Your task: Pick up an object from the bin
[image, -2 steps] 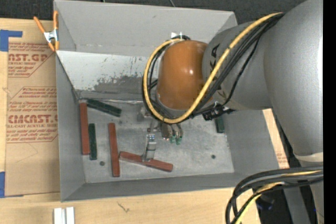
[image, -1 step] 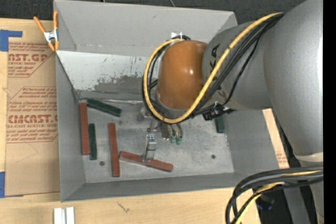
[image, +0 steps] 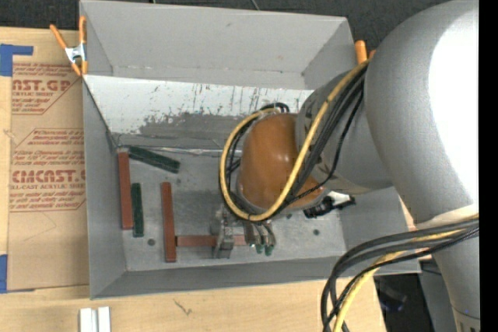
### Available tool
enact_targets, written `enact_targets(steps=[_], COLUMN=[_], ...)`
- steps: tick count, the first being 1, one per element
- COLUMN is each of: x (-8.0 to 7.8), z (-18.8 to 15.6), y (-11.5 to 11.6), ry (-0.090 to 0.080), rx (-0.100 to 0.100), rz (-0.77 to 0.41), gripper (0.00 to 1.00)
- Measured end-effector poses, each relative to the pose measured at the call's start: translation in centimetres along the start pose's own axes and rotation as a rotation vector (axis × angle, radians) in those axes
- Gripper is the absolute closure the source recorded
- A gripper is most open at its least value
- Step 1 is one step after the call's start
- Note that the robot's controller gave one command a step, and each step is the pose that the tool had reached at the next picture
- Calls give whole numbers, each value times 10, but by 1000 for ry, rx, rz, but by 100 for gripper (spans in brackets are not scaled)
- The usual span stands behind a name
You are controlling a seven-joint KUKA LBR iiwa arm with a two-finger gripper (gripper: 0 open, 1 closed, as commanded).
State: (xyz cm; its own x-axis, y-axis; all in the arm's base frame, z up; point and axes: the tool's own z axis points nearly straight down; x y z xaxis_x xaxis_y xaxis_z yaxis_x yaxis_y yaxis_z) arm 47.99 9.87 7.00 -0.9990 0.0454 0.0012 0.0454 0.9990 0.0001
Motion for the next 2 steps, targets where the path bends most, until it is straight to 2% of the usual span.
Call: enact_targets(steps=[1,2], x=[0,-14], z=[0,-135], y=[0,-11], ry=[0,-2], rx=[0,0], rz=[0,-52], gripper=[100,100])
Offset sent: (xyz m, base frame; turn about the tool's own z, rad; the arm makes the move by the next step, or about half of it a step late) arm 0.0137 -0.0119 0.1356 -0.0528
